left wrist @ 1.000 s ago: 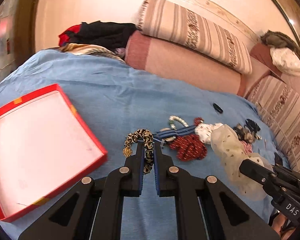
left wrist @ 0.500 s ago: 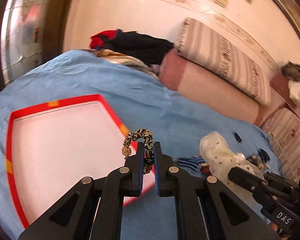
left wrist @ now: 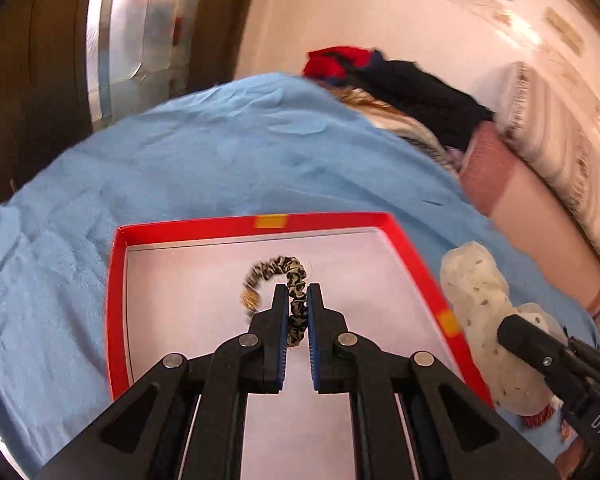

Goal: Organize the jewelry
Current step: 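Carry both held scrunchies over the red-rimmed white tray, then open both grippers to drop the scrunchies into the tray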

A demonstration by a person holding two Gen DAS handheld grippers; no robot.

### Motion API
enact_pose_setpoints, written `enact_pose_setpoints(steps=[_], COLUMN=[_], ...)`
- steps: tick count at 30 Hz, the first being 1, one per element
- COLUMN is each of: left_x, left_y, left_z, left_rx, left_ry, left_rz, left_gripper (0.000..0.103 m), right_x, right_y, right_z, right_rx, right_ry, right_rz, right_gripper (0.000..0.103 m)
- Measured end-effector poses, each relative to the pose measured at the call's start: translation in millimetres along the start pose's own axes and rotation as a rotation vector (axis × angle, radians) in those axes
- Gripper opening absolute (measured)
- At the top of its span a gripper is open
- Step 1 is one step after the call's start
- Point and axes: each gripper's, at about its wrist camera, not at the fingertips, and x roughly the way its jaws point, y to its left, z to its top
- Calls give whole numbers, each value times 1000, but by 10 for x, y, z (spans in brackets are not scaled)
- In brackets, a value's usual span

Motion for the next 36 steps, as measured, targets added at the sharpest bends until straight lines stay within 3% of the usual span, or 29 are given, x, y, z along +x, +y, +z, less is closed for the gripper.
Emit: enact_pose_setpoints(steps=[6,14,15,16,17,18,19,20,26,32,36], left_x=[286,475,492,505,505,489,468,450,383,258,177], left_y=[270,247,253,245,243,236,226,218,232,217,210], left_z=[141,140,135,130,125,117,110,109,103,41,-50], left_rx=[-51,-48,-53,-57,-61,-62,-62,-60,-72,-32,-11], left_ry=[19,29,28,27,17,5,-5,-11,-9,-9,13], left_rz=[95,130,141,146,152,162,177,184,212,277,280], left_gripper=[8,12,24,43,51,59,62,62,65,65,65], right_x=[706,1115,1144,1167,1168,1161,1156,1142,970,839,674], right_y=[71,53,51,50,36,21,6,-8,-81,-71,-75], right_z=[125,259,267,270,268,263,255,248,162,-19,-167], right_rx=[-18,-21,-24,-30,-29,-25,-18,-12,29,9,12], right_ry=[64,88,93,97,91,86,83,79,31,35,42], right_rz=[-26,-39,-42,-53,-59,-55,-52,-43,-21,-53,-67], right_gripper=[13,14,17,19,24,36,44,54,62,63,63])
